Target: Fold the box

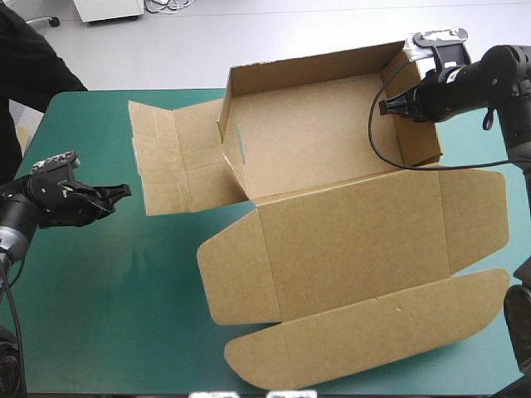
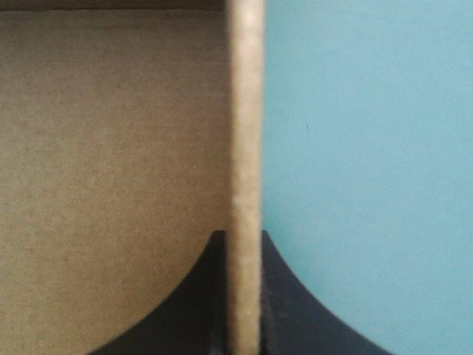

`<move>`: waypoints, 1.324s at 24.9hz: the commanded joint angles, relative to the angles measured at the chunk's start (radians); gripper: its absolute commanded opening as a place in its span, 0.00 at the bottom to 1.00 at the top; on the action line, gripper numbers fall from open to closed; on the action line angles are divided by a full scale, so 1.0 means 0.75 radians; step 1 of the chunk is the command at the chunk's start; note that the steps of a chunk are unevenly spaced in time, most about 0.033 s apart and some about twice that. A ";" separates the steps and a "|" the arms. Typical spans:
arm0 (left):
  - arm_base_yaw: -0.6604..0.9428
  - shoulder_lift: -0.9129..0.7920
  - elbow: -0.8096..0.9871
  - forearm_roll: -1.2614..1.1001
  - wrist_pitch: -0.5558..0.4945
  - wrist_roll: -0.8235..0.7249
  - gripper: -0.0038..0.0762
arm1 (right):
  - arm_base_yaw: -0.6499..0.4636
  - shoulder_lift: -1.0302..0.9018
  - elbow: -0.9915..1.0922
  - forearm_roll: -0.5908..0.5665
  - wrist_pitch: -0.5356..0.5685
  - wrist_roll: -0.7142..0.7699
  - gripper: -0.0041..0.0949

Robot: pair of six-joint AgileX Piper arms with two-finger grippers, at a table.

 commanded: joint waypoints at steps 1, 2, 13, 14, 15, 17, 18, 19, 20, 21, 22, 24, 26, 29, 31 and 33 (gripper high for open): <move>-0.003 -0.044 -0.035 -0.497 0.017 0.376 0.23 | -0.010 -0.085 0.040 0.034 -0.082 -0.009 0.01; -0.003 -0.044 -0.035 -0.630 0.034 0.453 0.23 | -0.010 -0.085 0.052 0.041 -0.082 -0.009 0.01; -0.010 0.030 -0.035 -1.300 0.397 0.872 0.23 | -0.010 -0.085 0.097 0.107 -0.121 -0.009 0.01; -0.017 0.038 -0.035 -1.330 0.418 0.875 0.23 | -0.010 -0.085 0.097 0.107 -0.121 -0.009 0.01; -0.028 0.050 -0.035 -1.359 0.437 0.894 0.23 | -0.010 -0.085 0.097 0.105 -0.124 -0.009 0.01; -0.093 0.062 -0.035 -1.437 0.457 0.950 0.23 | -0.010 -0.085 0.097 0.105 -0.124 -0.015 0.01; -0.143 0.062 -0.035 -1.478 0.449 0.995 0.23 | -0.010 -0.085 0.097 0.105 -0.128 -0.018 0.01; -0.169 0.062 -0.035 -1.491 0.436 1.024 0.23 | -0.010 -0.085 0.097 0.105 -0.128 -0.018 0.01; -0.202 0.062 -0.035 -1.523 0.428 1.048 0.23 | -0.010 -0.085 0.097 0.099 -0.128 -0.018 0.01; -0.212 0.062 -0.035 -1.538 0.424 1.048 0.23 | -0.010 -0.085 0.097 0.093 -0.128 -0.018 0.01; -0.214 0.062 -0.035 -1.555 0.430 1.051 0.23 | -0.010 -0.085 0.097 0.085 -0.128 -0.018 0.01; -0.214 0.062 -0.035 -1.576 0.438 1.051 0.23 | -0.010 -0.085 0.097 0.079 -0.128 -0.018 0.01; -0.214 0.062 -0.038 -1.599 0.443 1.104 0.23 | -0.010 -0.085 0.097 0.079 -0.128 -0.018 0.01; -0.214 0.062 -0.055 -1.688 0.527 1.226 0.31 | -0.010 -0.085 0.097 0.073 -0.141 -0.018 0.01; -0.214 0.062 -0.113 -1.694 0.601 1.239 0.43 | -0.010 -0.085 0.097 0.045 -0.144 -0.009 0.01; -0.214 0.062 -0.192 -1.694 0.668 1.220 0.52 | -0.010 -0.085 0.097 0.039 -0.144 -0.003 0.01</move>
